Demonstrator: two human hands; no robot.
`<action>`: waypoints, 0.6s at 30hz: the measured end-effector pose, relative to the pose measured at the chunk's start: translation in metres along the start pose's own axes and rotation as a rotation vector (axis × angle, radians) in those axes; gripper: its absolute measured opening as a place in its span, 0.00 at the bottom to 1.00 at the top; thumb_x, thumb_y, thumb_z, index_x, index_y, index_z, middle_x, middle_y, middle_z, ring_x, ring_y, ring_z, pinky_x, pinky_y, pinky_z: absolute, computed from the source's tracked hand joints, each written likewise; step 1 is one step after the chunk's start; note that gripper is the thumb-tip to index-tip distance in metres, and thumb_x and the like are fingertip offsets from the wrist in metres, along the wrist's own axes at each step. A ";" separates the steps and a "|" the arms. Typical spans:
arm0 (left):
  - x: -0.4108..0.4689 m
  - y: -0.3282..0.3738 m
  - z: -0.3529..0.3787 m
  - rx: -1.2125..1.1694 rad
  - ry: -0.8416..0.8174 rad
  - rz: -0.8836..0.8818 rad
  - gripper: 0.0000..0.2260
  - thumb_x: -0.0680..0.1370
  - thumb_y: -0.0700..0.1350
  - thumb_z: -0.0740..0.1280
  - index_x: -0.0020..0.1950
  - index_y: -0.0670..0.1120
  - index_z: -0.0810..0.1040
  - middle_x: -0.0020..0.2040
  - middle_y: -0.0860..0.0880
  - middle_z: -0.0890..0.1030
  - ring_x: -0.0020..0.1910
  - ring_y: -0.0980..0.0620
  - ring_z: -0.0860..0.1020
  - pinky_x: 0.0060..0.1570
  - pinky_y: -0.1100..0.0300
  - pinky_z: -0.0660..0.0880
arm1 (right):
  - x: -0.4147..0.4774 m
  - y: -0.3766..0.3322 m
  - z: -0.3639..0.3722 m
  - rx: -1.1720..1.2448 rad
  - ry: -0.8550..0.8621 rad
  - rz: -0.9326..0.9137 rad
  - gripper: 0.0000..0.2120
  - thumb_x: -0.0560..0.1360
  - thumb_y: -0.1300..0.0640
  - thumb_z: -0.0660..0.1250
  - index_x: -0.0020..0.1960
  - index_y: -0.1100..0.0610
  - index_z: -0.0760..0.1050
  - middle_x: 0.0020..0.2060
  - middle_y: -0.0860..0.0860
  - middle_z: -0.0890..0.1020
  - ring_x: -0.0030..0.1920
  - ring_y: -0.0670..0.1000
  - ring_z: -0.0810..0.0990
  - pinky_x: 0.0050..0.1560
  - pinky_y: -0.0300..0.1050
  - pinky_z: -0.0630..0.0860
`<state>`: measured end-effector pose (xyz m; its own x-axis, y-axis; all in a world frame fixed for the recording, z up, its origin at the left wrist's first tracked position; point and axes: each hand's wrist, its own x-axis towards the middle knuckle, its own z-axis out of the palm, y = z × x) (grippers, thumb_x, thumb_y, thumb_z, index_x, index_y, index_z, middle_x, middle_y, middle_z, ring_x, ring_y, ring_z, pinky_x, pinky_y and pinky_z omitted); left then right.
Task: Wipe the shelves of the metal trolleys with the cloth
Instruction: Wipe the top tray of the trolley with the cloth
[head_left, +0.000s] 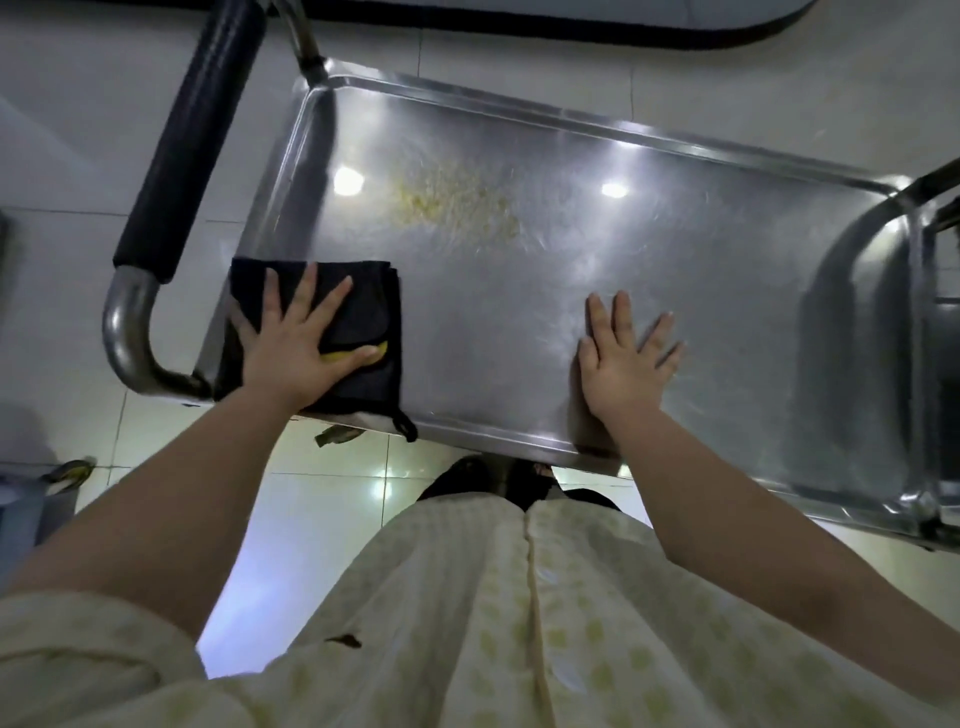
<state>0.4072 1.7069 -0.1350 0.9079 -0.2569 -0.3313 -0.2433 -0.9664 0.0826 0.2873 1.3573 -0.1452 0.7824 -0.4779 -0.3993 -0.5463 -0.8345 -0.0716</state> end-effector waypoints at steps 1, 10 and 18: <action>0.002 -0.005 0.000 0.019 0.007 0.009 0.43 0.64 0.83 0.41 0.77 0.68 0.42 0.80 0.57 0.39 0.78 0.43 0.36 0.70 0.30 0.35 | 0.000 -0.003 -0.001 -0.011 -0.009 0.016 0.27 0.82 0.40 0.44 0.77 0.36 0.38 0.79 0.41 0.38 0.76 0.67 0.34 0.71 0.73 0.36; -0.038 0.051 0.018 -0.008 -0.013 -0.120 0.39 0.67 0.80 0.37 0.75 0.67 0.33 0.80 0.54 0.34 0.76 0.36 0.32 0.66 0.25 0.36 | 0.057 -0.080 -0.028 -0.042 -0.037 -0.071 0.32 0.78 0.30 0.44 0.78 0.36 0.38 0.79 0.44 0.36 0.75 0.68 0.32 0.71 0.71 0.35; -0.014 0.023 0.009 -0.027 0.003 -0.013 0.40 0.65 0.82 0.44 0.74 0.72 0.37 0.79 0.59 0.36 0.77 0.41 0.33 0.66 0.25 0.34 | 0.062 -0.080 -0.021 -0.064 0.006 -0.053 0.33 0.76 0.29 0.44 0.78 0.36 0.38 0.79 0.44 0.39 0.76 0.69 0.36 0.71 0.72 0.38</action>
<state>0.3859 1.6879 -0.1373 0.9118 -0.2443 -0.3299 -0.2223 -0.9695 0.1037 0.3851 1.3885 -0.1450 0.8115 -0.4339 -0.3913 -0.4839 -0.8745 -0.0340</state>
